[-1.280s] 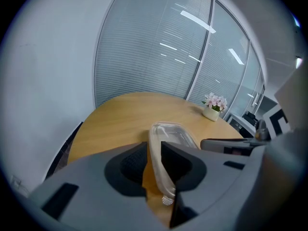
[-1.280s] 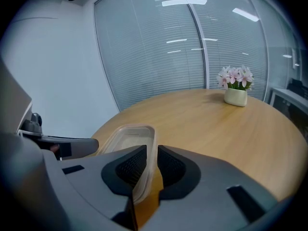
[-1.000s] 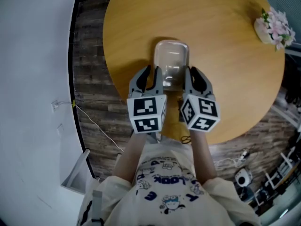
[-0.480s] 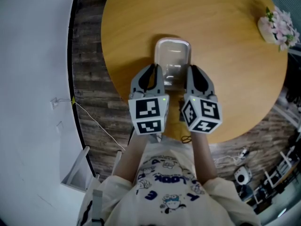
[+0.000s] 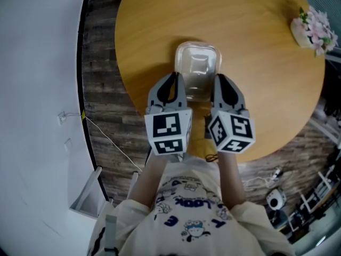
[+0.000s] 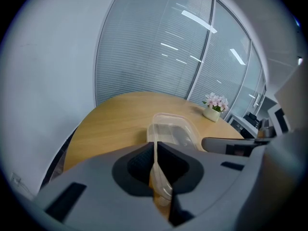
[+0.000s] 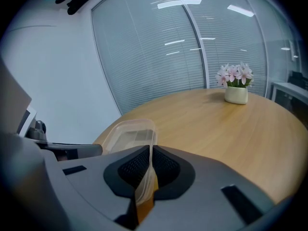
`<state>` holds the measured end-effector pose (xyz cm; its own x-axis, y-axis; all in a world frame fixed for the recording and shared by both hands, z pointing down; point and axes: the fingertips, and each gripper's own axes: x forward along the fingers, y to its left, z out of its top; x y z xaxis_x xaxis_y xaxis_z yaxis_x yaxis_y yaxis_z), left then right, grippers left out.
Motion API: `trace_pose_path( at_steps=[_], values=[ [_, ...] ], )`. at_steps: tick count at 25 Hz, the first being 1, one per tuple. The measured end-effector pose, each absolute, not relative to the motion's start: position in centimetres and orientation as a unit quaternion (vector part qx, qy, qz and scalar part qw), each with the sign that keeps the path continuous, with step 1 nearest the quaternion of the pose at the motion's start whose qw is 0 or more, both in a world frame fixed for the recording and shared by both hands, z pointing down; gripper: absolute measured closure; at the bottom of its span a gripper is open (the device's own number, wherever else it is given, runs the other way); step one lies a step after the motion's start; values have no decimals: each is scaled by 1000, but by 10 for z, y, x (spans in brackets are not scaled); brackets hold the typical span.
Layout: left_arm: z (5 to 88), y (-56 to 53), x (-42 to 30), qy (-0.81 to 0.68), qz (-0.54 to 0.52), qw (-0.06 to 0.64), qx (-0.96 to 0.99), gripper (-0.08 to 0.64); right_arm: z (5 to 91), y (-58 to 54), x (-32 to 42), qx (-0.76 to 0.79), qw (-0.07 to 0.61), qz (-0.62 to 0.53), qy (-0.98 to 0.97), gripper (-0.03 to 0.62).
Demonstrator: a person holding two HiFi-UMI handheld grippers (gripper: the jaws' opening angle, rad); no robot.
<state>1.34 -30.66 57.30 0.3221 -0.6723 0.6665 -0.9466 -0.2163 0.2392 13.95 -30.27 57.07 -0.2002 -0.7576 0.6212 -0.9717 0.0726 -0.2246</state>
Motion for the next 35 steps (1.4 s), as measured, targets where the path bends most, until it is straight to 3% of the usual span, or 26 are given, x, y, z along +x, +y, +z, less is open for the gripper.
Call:
trace_pose_path(
  at_steps=[35],
  values=[
    [372, -320, 11, -545, 72, 163, 820, 538, 368, -308, 137, 662, 49, 139, -735, 571]
  ],
)
